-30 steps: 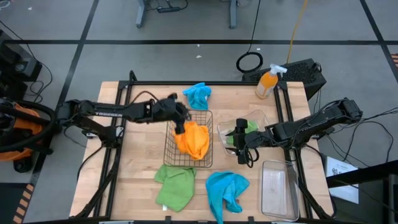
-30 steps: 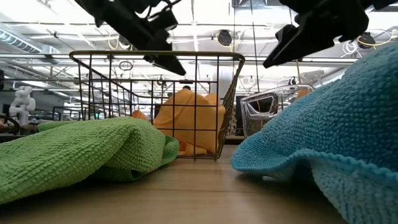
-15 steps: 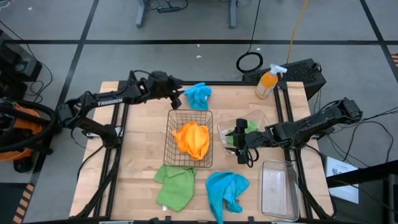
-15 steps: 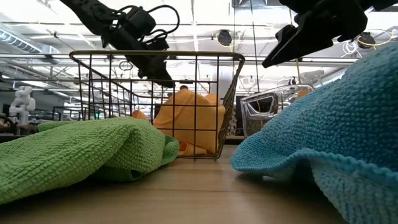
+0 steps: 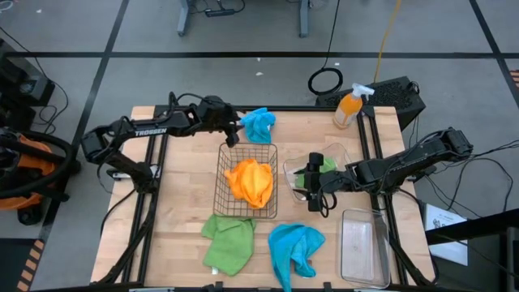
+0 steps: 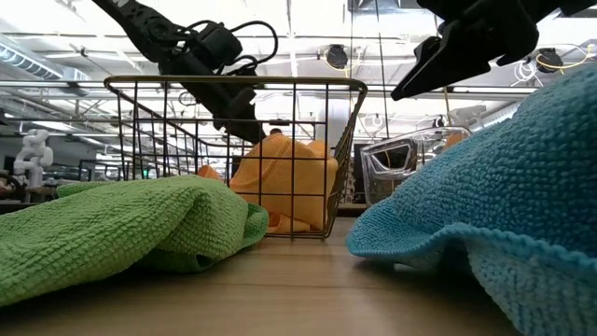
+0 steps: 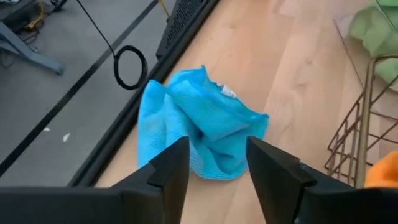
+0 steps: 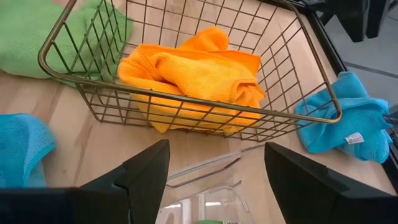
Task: Sort microfiber towel by color & place in baskets
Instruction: Put the green towel into the top transparent bin
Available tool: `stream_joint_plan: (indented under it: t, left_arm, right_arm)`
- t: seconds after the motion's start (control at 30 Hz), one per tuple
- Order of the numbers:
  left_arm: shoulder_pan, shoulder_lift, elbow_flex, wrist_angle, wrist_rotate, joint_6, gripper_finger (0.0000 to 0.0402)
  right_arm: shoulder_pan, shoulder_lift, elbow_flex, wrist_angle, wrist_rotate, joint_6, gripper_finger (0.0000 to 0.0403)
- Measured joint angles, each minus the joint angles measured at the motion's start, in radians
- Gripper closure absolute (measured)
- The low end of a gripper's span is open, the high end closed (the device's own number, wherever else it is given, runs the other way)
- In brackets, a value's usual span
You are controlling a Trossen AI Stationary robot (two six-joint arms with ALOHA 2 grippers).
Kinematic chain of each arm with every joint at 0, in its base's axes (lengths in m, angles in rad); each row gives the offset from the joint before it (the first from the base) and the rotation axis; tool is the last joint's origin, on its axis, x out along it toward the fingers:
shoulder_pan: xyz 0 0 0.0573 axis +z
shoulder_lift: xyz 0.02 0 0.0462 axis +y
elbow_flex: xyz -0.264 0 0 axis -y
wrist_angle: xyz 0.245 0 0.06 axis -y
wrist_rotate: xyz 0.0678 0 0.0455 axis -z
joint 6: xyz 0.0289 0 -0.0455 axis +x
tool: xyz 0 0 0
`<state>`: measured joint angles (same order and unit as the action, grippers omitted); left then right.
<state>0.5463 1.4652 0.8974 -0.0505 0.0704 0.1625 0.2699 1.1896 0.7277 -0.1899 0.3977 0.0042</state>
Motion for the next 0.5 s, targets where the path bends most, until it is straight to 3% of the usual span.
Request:
stream_joint_plan:
  t: [0.2, 0.5]
  left_arm:
    - [-0.025, 0.001, 0.0, 0.018, -0.001, -0.026, 0.0202]
    - [-0.035, 0.001, 0.0, 0.018, -0.004, -0.052, 0.0198]
  right_arm:
    - [0.0, 0.0, 0.0, -0.001, -0.001, 0.01, 0.0149]
    - [0.0, 0.0, 0.0, -0.003, -0.003, 0.01, 0.0149]
